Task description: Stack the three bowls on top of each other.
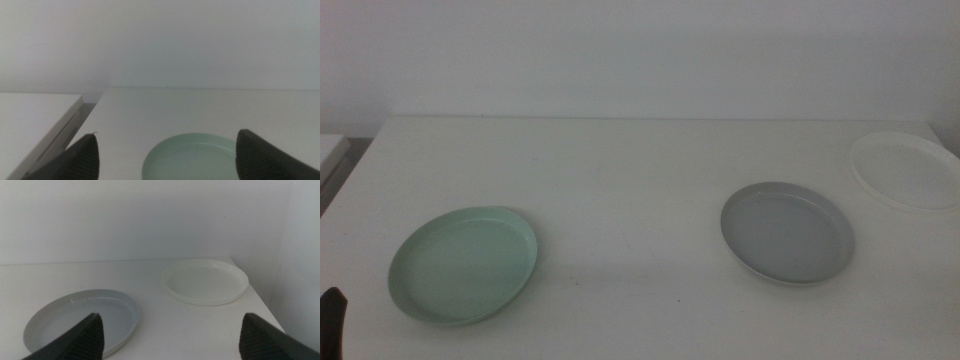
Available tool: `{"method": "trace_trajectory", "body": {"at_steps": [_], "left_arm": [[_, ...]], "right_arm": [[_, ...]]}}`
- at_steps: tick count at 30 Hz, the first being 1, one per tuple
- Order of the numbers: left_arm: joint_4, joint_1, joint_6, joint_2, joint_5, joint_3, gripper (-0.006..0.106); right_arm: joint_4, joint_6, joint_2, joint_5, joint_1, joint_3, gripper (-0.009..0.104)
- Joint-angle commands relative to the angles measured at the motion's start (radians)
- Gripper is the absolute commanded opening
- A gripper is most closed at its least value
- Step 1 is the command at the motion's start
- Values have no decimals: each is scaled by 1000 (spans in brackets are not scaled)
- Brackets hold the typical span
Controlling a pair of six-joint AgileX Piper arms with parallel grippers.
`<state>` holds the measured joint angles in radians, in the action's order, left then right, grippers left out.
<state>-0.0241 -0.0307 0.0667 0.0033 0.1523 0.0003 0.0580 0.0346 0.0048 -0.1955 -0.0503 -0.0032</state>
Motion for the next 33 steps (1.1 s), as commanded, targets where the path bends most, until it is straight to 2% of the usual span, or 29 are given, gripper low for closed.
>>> {"method": "trace_trajectory", "body": {"at_steps": [1, 7, 15, 19, 22, 26, 29, 33], "left_arm": [[-5, 0, 9, -3, -11, 0, 94], [-5, 0, 9, -3, -11, 0, 94], [-5, 0, 9, -3, -11, 0, 94], [-5, 0, 9, -3, -11, 0, 94], [-5, 0, 9, -3, -11, 0, 94], [-5, 0, 9, -3, -11, 0, 94], [-5, 0, 9, -3, -11, 0, 94], [-5, 0, 9, -3, -11, 0, 94]], "right_arm": [[0, 3, -5, 19, -9, 3, 93], [0, 3, -5, 82, -9, 3, 93], [0, 3, -5, 85, -9, 3, 93], [23, -1, 1, 84, -9, 3, 93], [23, -1, 99, 87, -9, -35, 93], [23, 10, 348, 81, -9, -193, 93], [23, 10, 559, -29, -9, -371, 93], [23, 10, 802, -373, -9, -650, 93]]}}
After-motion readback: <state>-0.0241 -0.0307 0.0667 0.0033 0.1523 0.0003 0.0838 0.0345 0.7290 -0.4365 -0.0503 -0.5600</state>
